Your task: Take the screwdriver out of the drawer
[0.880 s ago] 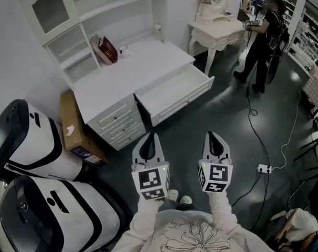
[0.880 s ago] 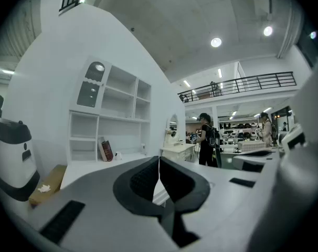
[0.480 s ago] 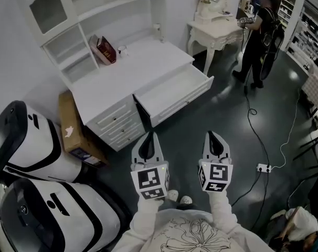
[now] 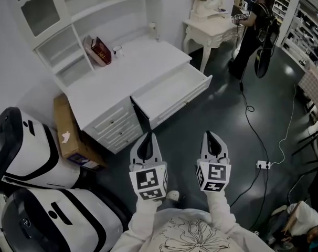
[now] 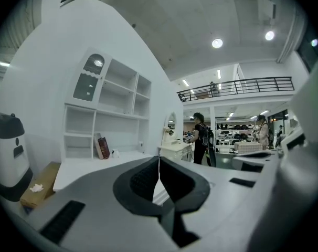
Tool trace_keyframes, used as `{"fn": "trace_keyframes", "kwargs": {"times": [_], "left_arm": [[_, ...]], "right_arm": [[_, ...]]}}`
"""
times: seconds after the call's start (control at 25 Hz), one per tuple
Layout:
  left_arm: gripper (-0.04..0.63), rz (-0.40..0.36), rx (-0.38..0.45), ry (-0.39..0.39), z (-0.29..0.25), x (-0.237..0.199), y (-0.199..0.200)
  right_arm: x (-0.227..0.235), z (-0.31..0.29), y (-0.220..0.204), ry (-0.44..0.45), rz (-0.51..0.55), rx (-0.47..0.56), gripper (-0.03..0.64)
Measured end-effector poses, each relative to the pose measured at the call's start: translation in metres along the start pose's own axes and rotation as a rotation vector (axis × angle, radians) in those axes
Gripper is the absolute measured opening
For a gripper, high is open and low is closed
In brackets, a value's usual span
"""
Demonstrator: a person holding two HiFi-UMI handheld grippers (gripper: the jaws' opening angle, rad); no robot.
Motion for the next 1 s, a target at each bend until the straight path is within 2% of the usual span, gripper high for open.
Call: {"fn": "trace_keyframes", "kwargs": {"times": [0.48,0.76,1.0], "left_arm": [[0.008,0.001,-0.047,-0.046,-0.025,-0.003,-0.011],[0.008,-0.002,-0.061,-0.021,-0.054,-0.003,-0.014],[0.008,-0.005,-0.068,0.022,-0.099,-0.003,-0.012]], "right_arm": [[0.0,-0.018,-0.011,-0.034,-0.009,-0.046,0.003],[0.013,-0.052,-0.016,-0.019,-0.025,-0.056,0.003],[0.033,-0.1,-0.013,0.014,-0.025,-0.051,0.003]]}}
Point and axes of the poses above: the fingertips, and each gripper's own axes: z backward along the fingers, x to its right, y out of its top, the point moved 5 cm from there along z, backward along the fingers, and after that the axes turned 1 degree about -z, right-handed, at the moved point
